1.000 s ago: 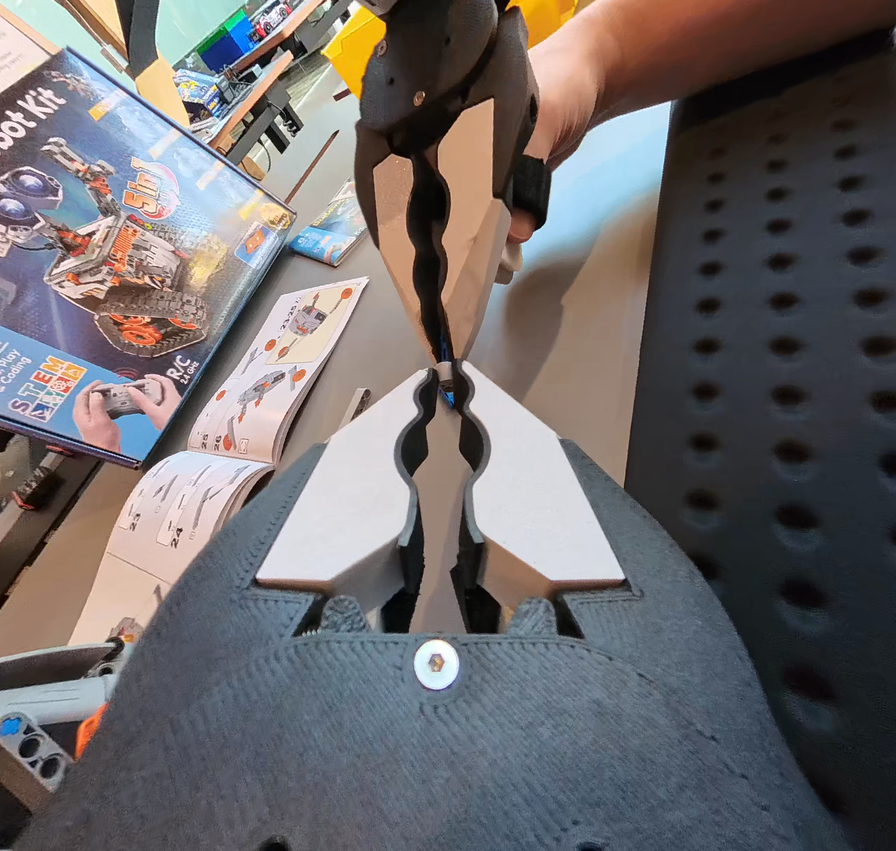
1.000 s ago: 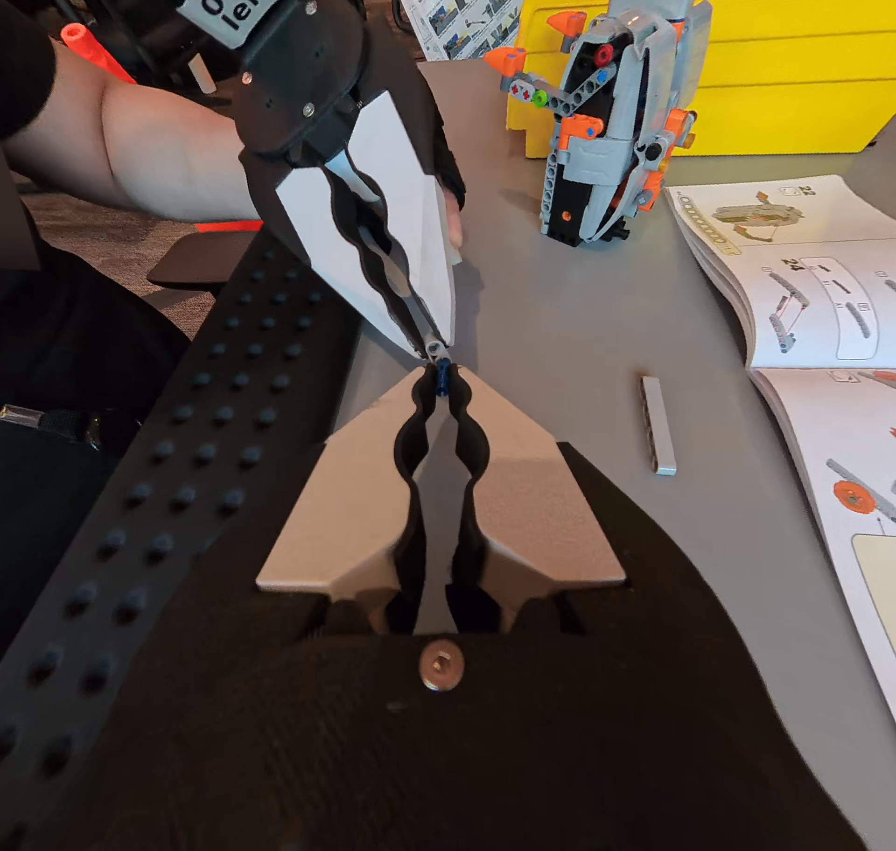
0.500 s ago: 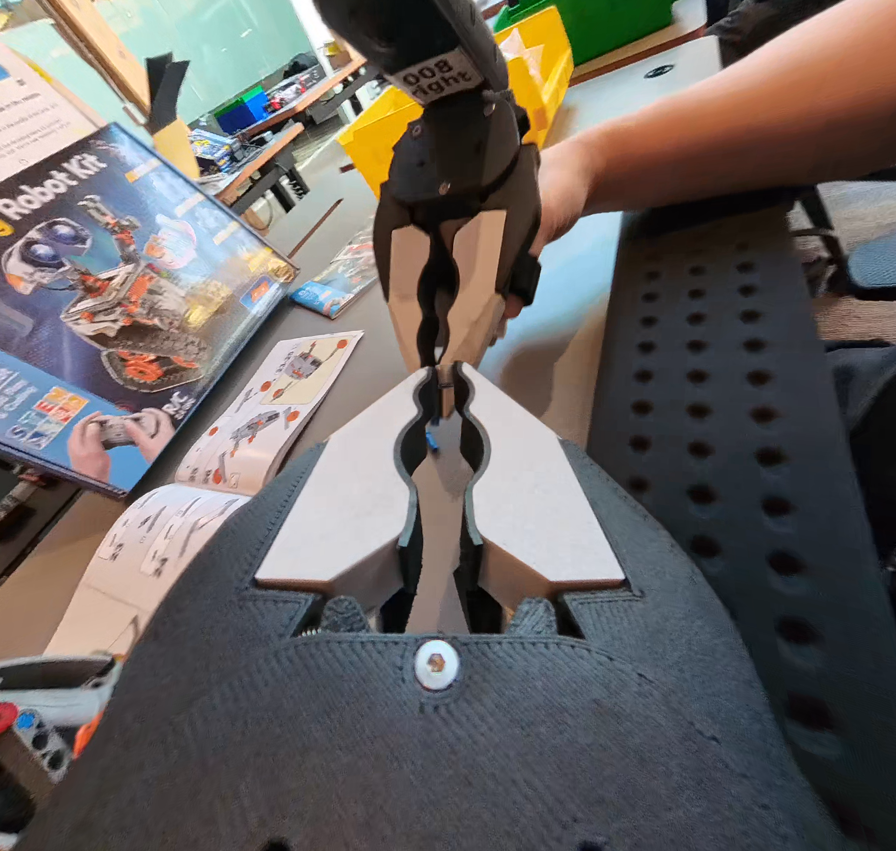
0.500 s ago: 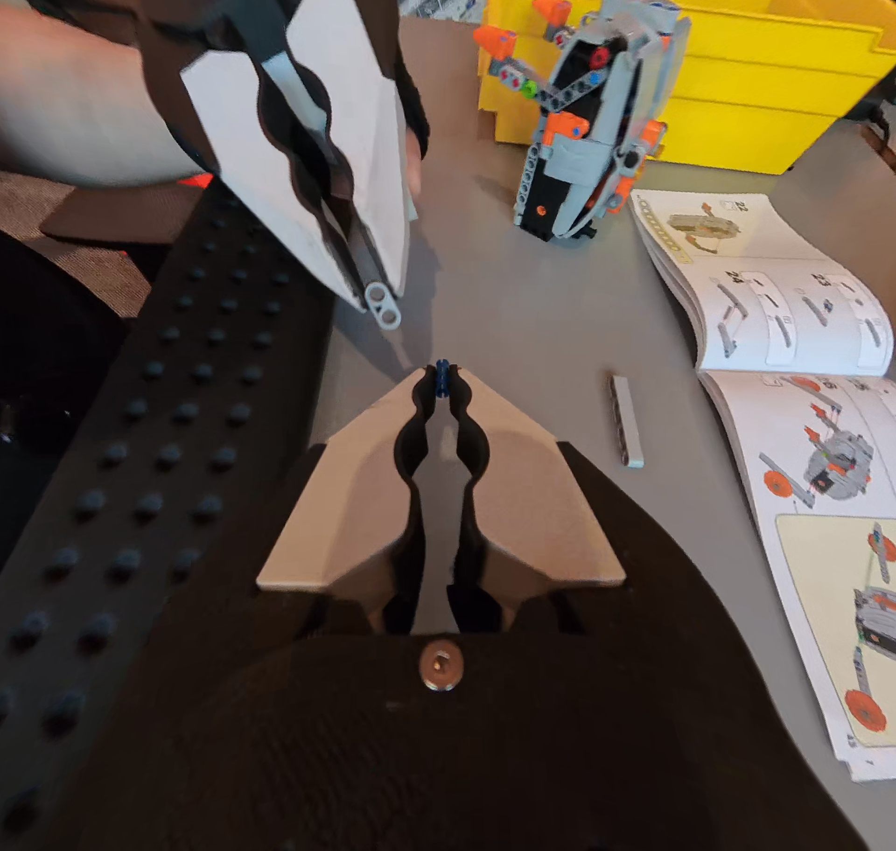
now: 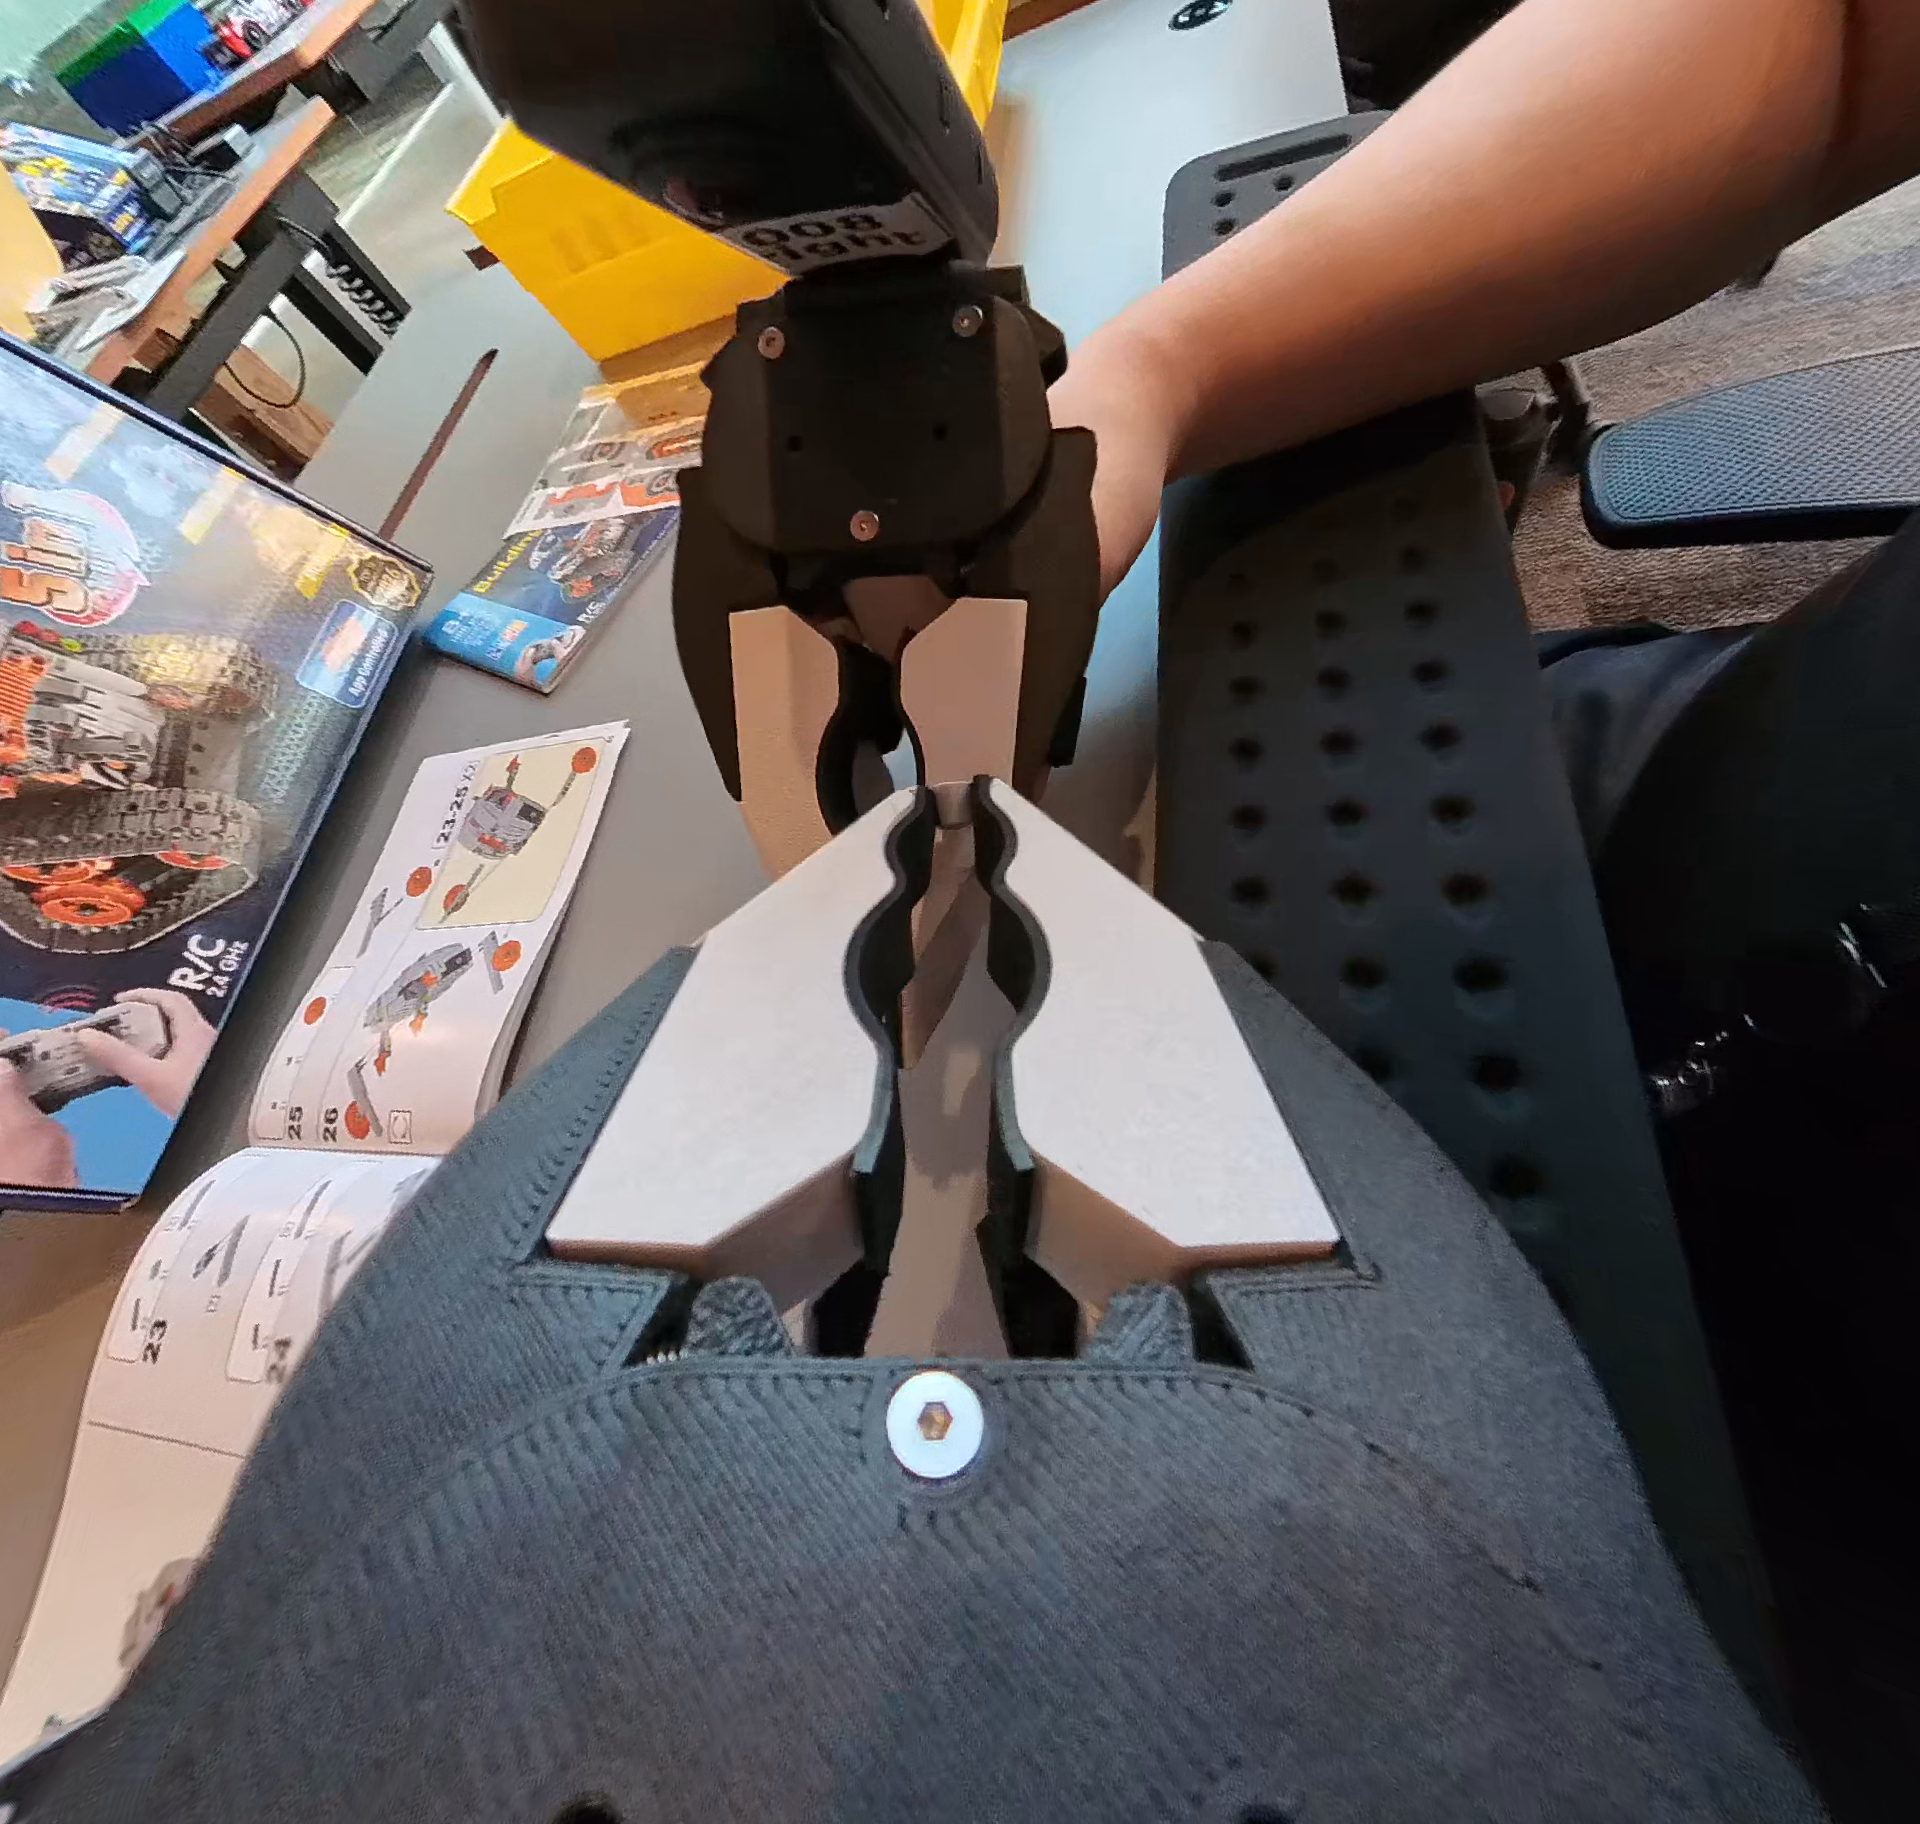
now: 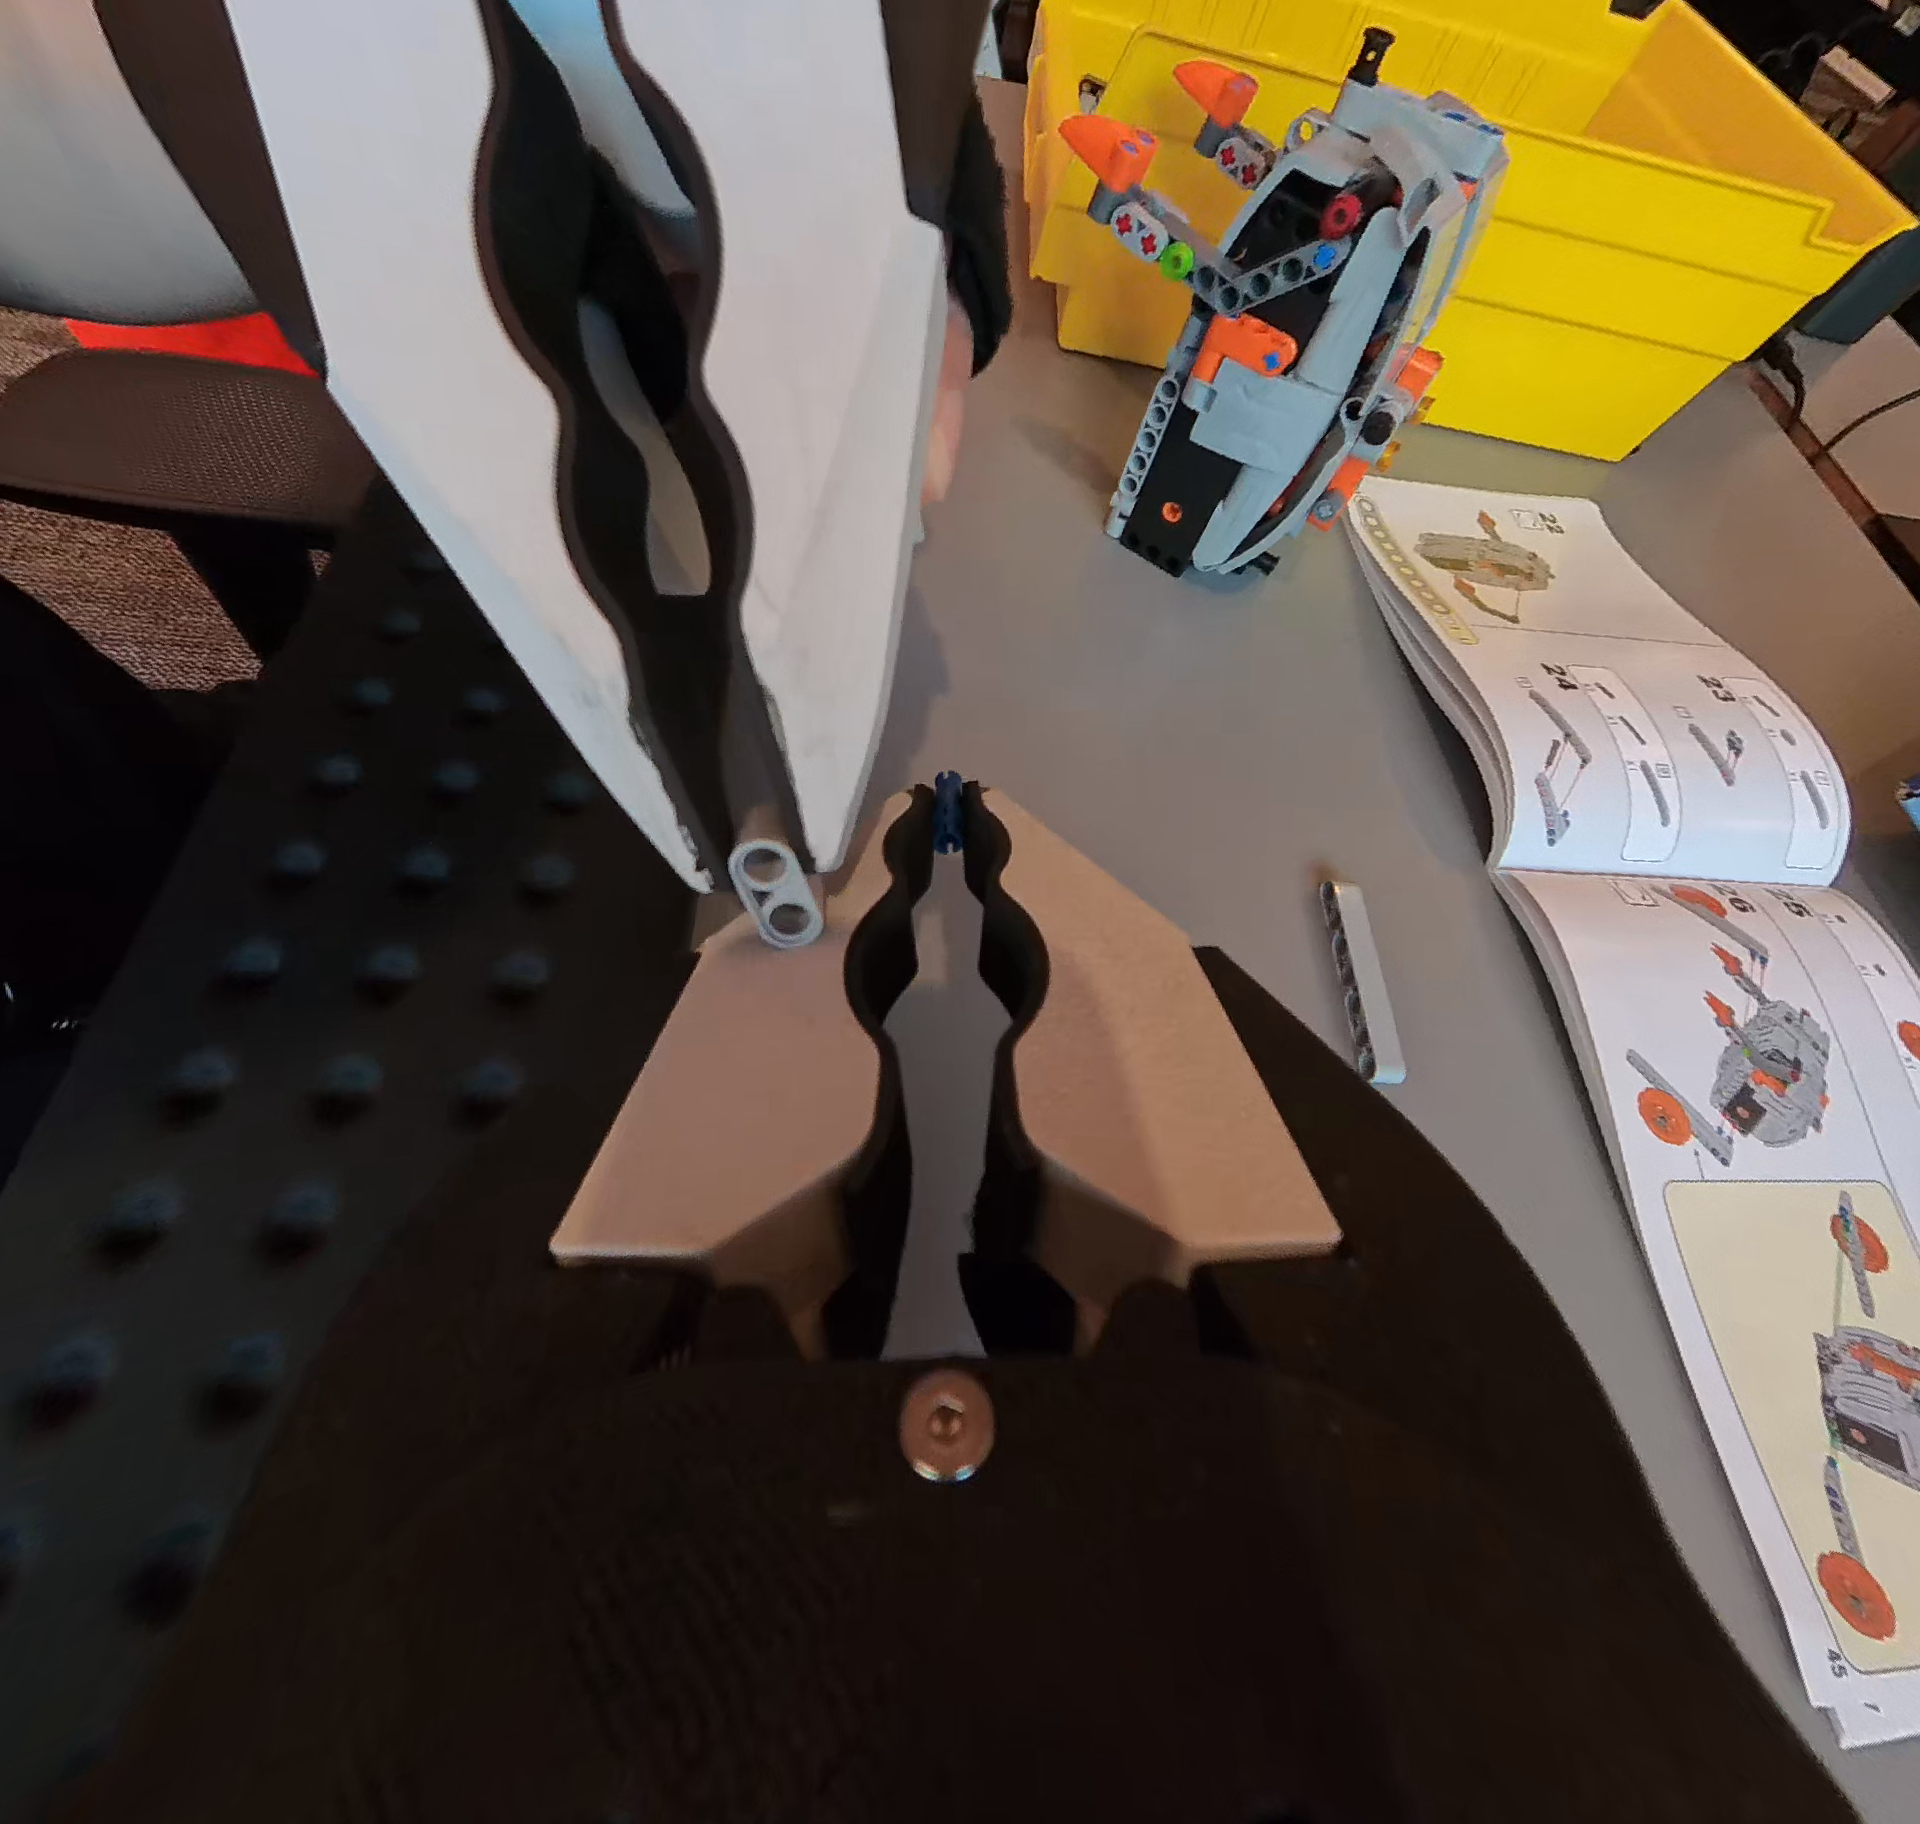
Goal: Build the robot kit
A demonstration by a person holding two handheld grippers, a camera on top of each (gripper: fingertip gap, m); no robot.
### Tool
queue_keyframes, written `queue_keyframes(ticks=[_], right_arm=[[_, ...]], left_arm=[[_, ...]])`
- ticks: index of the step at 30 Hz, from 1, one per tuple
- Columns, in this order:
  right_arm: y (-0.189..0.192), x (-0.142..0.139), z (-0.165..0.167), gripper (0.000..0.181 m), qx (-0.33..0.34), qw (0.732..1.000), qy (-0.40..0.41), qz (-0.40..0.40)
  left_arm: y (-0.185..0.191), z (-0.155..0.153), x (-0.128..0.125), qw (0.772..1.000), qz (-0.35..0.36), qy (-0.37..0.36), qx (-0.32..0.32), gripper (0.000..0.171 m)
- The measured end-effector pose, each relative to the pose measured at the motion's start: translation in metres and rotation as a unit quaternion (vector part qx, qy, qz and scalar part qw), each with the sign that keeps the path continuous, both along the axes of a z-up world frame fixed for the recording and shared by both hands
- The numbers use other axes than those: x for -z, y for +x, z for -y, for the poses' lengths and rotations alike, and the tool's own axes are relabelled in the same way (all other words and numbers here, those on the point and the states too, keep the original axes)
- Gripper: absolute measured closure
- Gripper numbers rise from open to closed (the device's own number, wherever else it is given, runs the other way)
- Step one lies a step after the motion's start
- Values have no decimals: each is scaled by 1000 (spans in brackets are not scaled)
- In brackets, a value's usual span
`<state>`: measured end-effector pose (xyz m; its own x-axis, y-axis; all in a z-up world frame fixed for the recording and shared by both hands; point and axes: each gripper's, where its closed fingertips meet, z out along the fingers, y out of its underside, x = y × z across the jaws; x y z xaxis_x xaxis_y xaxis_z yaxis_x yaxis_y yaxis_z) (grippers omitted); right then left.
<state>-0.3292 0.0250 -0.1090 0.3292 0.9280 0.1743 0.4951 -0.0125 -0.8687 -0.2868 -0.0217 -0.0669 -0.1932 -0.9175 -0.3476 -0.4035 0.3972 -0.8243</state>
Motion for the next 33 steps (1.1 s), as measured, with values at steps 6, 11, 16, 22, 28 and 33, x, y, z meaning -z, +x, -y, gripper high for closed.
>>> queue_keyframes(ticks=[6,11,16,22,28,33], right_arm=[[-1,0,1,178,-2,1000,0,2],[-2,1,2,177,-3,1000,-3,3],[-2,1,2,177,-4,1000,-3,4],[-1,0,3,177,-5,1000,-10,-2],[-2,2,4,177,-9,1000,-20,-5],[0,0,3,177,-7,1000,-23,-10]], left_arm=[[1,1,-2,1000,2,-14,1,166],[2,1,-2,1000,11,-22,0,166],[6,2,-5,999,23,-26,1,166],[7,2,-5,999,38,-36,-2,166],[7,1,-5,996,60,-63,-4,166],[5,-1,-2,996,56,-66,-9,166]])
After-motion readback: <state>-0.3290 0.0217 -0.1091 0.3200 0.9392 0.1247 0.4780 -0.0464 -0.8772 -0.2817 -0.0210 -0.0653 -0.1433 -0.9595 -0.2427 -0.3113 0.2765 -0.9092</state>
